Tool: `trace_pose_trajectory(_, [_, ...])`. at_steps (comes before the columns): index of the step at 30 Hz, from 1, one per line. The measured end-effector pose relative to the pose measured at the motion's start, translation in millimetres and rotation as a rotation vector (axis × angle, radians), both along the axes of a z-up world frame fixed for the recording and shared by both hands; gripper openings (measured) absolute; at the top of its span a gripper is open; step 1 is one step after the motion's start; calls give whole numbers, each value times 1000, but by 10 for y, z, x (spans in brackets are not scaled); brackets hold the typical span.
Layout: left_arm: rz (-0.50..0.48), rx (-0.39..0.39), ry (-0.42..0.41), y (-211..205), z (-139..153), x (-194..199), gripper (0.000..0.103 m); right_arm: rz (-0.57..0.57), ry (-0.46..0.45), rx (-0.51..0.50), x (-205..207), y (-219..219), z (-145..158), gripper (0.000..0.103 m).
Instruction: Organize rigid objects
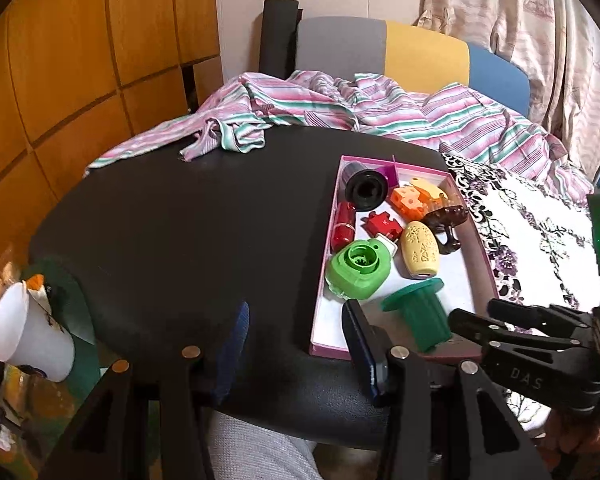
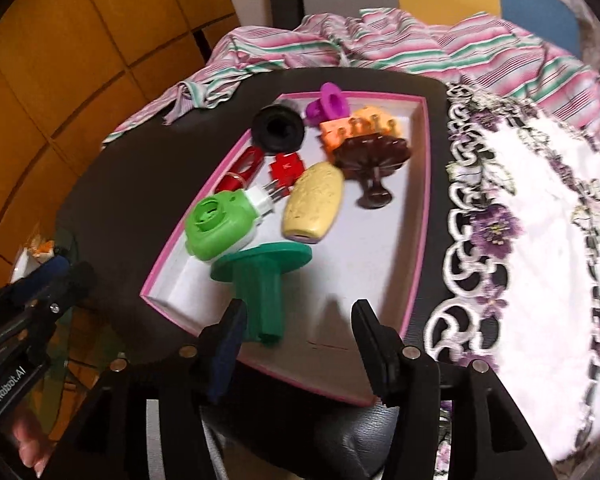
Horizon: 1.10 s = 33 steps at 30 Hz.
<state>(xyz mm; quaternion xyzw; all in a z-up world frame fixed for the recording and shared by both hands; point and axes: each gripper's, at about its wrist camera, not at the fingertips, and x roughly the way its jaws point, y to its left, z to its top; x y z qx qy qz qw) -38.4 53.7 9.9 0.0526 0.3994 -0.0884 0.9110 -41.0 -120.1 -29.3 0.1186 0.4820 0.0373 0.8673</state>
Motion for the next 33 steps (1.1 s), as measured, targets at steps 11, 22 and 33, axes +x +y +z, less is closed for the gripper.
trace_pose_trajectory(11, [29, 42, 3, -38, 48, 20, 49, -78, -47, -116, -69, 71, 280, 70])
trace_pose_trajectory(22, [25, 70, 24, -99, 86, 75, 49, -134, -87, -153, -113, 144, 390, 91])
trace_pose_trajectory(33, [7, 80, 36, -187, 101, 116, 49, -204, -51, -150, -79, 44, 346, 93])
